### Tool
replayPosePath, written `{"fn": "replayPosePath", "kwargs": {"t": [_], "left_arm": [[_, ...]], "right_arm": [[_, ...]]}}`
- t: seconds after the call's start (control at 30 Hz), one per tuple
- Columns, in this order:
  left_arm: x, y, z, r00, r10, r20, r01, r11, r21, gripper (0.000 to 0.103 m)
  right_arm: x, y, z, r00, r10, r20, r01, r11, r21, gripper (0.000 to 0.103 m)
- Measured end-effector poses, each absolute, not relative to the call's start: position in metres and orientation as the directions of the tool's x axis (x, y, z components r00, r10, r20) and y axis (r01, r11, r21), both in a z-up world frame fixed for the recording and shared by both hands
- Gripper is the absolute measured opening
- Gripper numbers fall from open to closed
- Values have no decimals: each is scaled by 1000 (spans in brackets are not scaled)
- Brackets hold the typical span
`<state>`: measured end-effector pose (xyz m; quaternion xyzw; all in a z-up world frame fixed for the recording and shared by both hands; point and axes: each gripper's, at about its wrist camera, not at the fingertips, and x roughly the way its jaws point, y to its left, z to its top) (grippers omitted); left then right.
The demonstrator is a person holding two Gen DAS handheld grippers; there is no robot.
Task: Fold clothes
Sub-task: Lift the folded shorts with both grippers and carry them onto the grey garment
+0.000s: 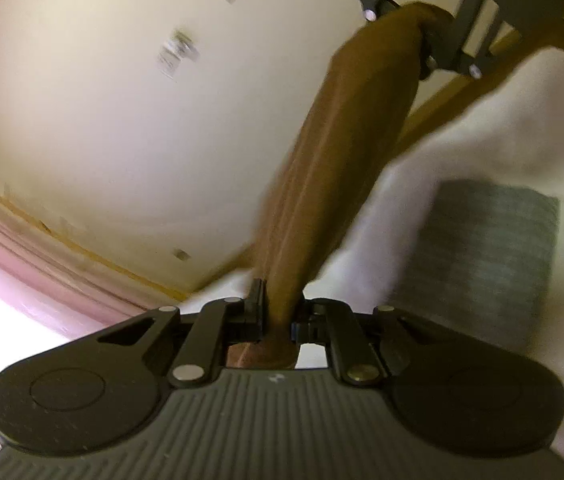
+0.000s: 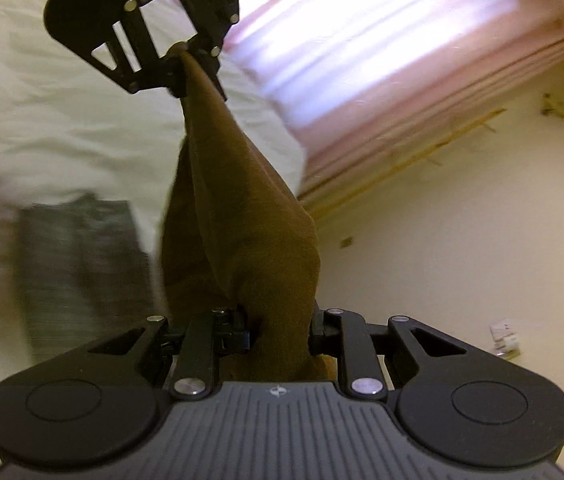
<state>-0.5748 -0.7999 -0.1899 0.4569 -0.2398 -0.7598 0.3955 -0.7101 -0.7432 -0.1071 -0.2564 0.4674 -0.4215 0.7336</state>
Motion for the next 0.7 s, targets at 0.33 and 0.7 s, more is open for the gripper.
{"fn": "replayPosePath", "kwargs": {"t": [0.33, 0.7], "left_arm": [[-585, -773, -336, -162, -713, -682, 294, -694, 657, 18], [-563, -768, -341, -161, -715, -681, 210, -699, 684, 15]], "right_arm": [[-709, -722, -290, 181, -735, -653, 250, 677, -692, 27], [-746, -684, -286, 163, -756, -634, 291, 650, -702, 23]]}}
